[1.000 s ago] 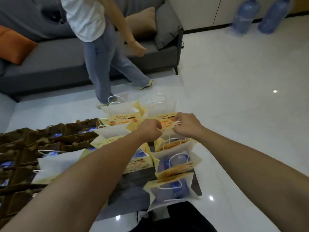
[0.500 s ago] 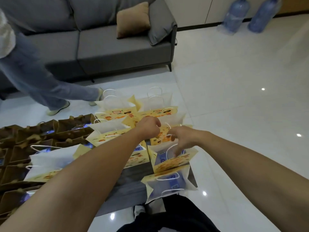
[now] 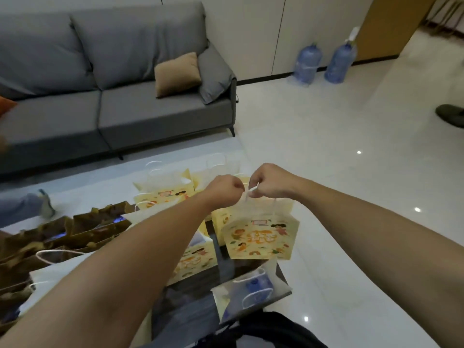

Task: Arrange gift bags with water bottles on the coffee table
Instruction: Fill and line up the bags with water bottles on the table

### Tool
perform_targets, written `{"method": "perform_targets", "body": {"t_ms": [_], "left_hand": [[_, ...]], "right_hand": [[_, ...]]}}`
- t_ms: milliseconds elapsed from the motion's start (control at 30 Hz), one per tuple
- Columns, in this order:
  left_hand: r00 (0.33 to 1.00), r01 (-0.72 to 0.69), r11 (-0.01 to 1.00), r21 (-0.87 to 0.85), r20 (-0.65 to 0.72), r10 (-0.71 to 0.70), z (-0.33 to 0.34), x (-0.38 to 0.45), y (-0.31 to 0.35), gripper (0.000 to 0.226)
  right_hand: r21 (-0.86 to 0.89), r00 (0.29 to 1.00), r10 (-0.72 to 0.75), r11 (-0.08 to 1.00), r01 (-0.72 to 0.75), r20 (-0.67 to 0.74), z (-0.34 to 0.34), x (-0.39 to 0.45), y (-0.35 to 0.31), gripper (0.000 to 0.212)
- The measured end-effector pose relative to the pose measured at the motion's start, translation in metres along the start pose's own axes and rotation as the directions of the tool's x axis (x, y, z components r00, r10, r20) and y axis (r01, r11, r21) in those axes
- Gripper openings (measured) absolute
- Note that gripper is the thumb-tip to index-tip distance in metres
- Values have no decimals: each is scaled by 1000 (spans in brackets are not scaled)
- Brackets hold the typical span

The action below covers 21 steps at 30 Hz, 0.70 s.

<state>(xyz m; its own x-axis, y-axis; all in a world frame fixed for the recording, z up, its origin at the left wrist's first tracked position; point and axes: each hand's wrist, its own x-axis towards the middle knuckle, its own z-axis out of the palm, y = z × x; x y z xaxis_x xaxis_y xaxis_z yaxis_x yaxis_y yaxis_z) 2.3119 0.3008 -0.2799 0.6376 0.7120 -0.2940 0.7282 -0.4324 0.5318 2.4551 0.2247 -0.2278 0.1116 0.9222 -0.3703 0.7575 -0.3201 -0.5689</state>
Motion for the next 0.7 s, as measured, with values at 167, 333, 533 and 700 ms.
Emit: {"method": "perform_targets", "body": {"t_ms": [167, 333, 533, 700], "left_hand": [[999, -22, 999, 39, -45, 24, -18, -4, 10, 30], [995, -49, 998, 48, -85, 53, -34, -11, 21, 29], [976, -58, 998, 21, -210, 61, -55, -28, 12, 29], [949, 97, 994, -51, -295, -108, -68, -57, -36, 30]], "right_hand": [[67, 996, 32, 997, -26, -80, -29, -21, -17, 11], [79, 986, 27, 997, -14, -168, -43, -31, -32, 8], [72, 980, -19, 997, 34, -200, -48, -31, -61, 5], [22, 996, -10, 1000, 12, -94, -31, -19, -79, 7]]}}
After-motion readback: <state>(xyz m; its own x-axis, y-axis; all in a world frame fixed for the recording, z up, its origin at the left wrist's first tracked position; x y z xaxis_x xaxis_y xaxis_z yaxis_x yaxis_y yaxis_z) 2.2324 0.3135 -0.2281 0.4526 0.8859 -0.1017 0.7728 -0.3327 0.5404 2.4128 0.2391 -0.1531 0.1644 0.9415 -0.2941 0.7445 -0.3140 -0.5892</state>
